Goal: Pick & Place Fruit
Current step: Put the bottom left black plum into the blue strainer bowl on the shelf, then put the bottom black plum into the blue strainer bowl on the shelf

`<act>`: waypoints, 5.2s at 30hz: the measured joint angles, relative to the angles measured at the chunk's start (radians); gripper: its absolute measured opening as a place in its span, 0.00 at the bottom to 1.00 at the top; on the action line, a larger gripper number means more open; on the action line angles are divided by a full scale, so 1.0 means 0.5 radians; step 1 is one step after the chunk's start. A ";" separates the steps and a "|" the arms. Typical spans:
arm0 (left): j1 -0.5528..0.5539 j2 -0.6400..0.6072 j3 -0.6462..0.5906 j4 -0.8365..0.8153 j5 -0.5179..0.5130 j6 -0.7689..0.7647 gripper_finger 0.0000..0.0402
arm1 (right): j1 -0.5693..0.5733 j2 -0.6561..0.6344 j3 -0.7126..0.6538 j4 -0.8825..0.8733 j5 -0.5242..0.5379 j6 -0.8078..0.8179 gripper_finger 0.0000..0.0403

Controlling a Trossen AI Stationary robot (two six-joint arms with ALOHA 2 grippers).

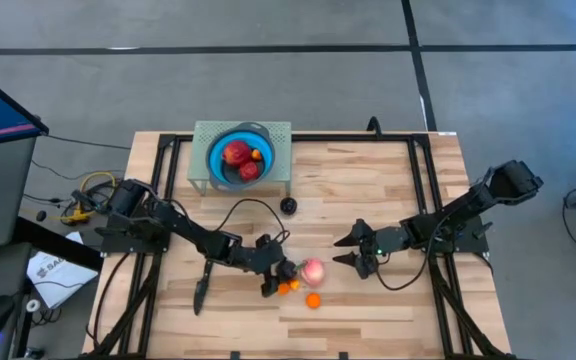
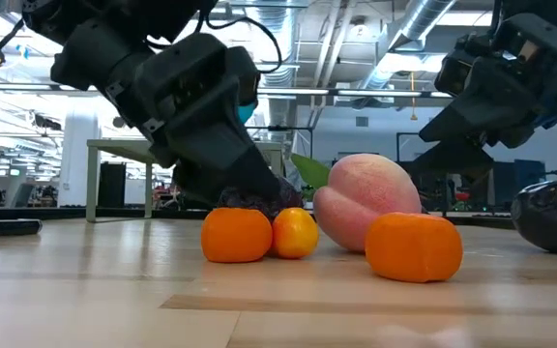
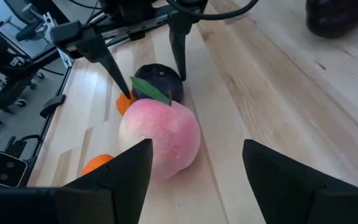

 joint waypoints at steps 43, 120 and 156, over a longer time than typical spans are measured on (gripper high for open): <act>0.591 -1.466 0.022 -0.349 -1.044 1.568 0.64 | -0.088 0.001 -0.001 0.093 0.002 0.000 0.61; -0.006 -1.240 0.020 -0.536 -0.747 1.481 0.74 | 0.151 0.446 1.151 -2.738 -0.542 -1.206 0.91; -0.648 -1.998 -0.303 -0.696 -2.057 0.721 0.74 | -1.001 0.446 2.276 -1.397 -0.656 -1.481 0.66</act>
